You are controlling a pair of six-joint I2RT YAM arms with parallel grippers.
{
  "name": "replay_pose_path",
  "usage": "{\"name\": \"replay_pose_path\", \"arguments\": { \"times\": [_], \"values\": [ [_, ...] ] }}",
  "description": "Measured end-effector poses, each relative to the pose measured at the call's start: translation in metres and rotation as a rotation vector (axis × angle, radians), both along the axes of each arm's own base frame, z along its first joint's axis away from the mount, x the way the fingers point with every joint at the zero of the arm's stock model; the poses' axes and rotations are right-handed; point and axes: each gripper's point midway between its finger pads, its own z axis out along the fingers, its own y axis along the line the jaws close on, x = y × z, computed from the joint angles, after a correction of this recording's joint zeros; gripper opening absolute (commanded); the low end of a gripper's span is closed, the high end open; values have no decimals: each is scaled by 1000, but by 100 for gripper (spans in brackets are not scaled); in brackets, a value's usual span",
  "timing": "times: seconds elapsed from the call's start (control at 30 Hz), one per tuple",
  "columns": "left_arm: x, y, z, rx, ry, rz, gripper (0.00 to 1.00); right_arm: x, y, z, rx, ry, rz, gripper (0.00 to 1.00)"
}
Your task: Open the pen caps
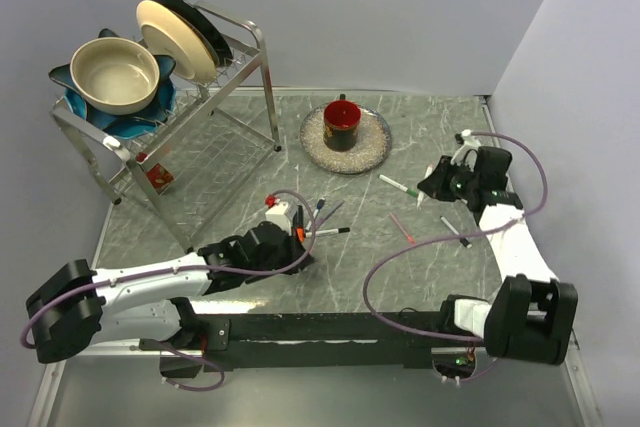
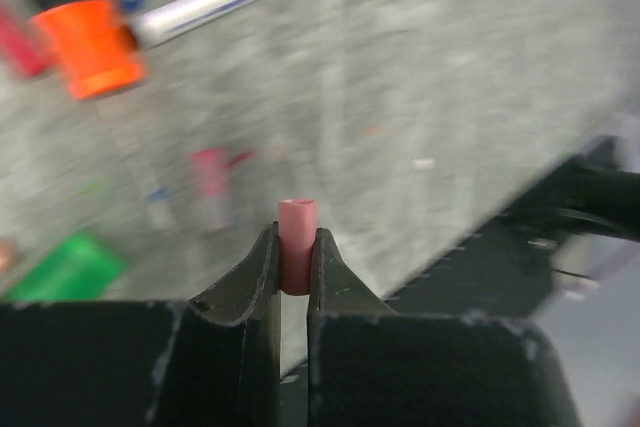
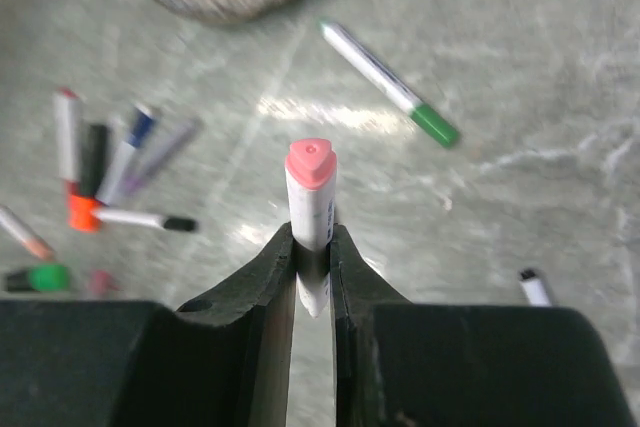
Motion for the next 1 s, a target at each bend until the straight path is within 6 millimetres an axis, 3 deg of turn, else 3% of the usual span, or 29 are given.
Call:
{"name": "replay_pose_path", "arguments": {
  "times": [0.17, 0.43, 1.0],
  "values": [
    [2, 23, -25, 130, 14, 55, 3, -9, 1, -32, -147, 111, 91, 0],
    [6, 37, -39, 217, 3, 80, 7, -23, 1, -72, -288, 269, 197, 6],
    [7, 36, -64, 294, 24, 48, 18, -39, -6, -101, -352, 389, 243, 18]
  ]
}}
